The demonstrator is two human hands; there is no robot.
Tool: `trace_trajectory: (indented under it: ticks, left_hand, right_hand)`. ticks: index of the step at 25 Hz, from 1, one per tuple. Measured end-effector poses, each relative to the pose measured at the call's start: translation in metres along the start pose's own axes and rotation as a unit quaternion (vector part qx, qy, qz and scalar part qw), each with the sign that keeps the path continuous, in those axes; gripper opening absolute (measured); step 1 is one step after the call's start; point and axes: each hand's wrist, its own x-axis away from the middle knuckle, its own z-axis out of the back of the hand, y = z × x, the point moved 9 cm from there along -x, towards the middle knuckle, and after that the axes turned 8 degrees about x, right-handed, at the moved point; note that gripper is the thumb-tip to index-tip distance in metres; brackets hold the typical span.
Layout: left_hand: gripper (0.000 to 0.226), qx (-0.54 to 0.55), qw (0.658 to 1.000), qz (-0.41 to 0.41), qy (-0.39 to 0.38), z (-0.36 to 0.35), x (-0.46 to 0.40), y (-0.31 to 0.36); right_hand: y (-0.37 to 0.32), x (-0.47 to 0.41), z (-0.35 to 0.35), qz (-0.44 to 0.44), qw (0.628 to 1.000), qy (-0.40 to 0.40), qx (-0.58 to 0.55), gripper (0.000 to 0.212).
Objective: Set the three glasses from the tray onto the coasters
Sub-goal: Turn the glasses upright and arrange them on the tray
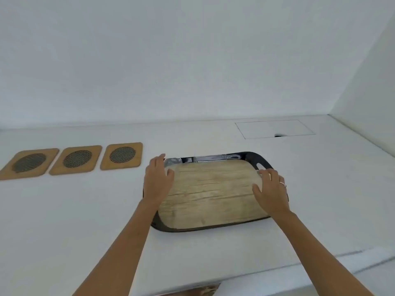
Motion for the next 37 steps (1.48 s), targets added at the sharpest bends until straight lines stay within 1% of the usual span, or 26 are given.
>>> trace_trajectory:
  ticks: [2,5,8,10,13,14,16,19,21,23,25,27,29,32,34,37]
  left_hand:
    - [0.056,-0.038,0.998,0.052,-0.011,-0.010,-0.015,-0.010]
    - [0.062,-0.091,0.985,0.124,-0.079,-0.028,-0.031,-0.032]
    - [0.069,-0.137,0.972,0.146,-0.124,-0.042,-0.035,-0.044]
    - [0.072,-0.155,0.969,0.146,-0.122,-0.042,-0.036,-0.047]
    - [0.070,-0.170,0.972,0.124,-0.101,-0.040,-0.035,-0.045]
    - [0.069,-0.173,0.973,0.119,-0.098,-0.039,-0.035,-0.044]
    - [0.070,-0.174,0.973,0.115,-0.097,-0.039,-0.035,-0.045]
    - [0.068,-0.205,0.972,0.088,-0.078,-0.036,-0.032,-0.041]
    - [0.060,-0.215,0.974,0.053,-0.046,-0.030,-0.029,-0.035]
    - [0.049,-0.211,0.977,0.020,-0.016,-0.022,-0.024,-0.032]
    - [0.048,-0.219,0.976,-0.004,-0.005,-0.015,-0.016,-0.032]
    - [0.053,-0.231,0.973,-0.012,-0.001,-0.008,-0.006,-0.040]
    - [0.059,-0.222,0.975,0.012,0.000,-0.003,0.004,-0.051]
    - [0.068,-0.169,0.983,0.065,-0.016,-0.002,0.012,-0.068]
    - [0.071,-0.139,0.987,0.076,-0.013,-0.002,0.014,-0.072]
    - [0.073,-0.105,0.991,0.085,-0.014,-0.002,0.016,-0.074]
  right_hand:
    - [0.012,-0.011,-0.013,-0.015,0.999,-0.051,0.009,0.050]
    - [0.022,-0.017,-0.036,-0.048,0.988,-0.150,0.012,0.067]
    - [0.029,-0.019,-0.053,-0.086,0.974,-0.209,0.014,0.082]
    - [0.035,-0.018,-0.059,-0.125,0.963,-0.237,0.020,0.084]
    - [0.043,-0.019,-0.059,-0.179,0.949,-0.258,0.008,0.072]
    - [0.044,-0.021,-0.057,-0.193,0.948,-0.254,-0.013,0.069]
    - [0.041,-0.025,-0.051,-0.213,0.948,-0.218,-0.089,0.070]
    - [0.032,-0.032,-0.038,-0.223,0.942,-0.116,-0.222,0.073]
    - [0.027,-0.033,-0.030,-0.223,0.937,-0.055,-0.265,0.069]
    - [0.026,-0.030,-0.029,-0.226,0.933,-0.021,-0.280,0.068]
    - [0.025,-0.026,-0.029,-0.225,0.930,-0.003,-0.290,0.067]
    - [0.024,-0.024,-0.029,-0.213,0.931,0.012,-0.295,0.066]
    - [0.023,-0.025,-0.029,-0.200,0.933,0.021,-0.298,0.064]
    - [0.019,-0.025,-0.031,-0.188,0.932,0.026,-0.309,0.066]
    - [0.018,-0.026,-0.032,-0.185,0.931,0.025,-0.313,0.067]
    - [0.019,-0.027,-0.040,-0.186,0.924,0.000,-0.335,0.073]
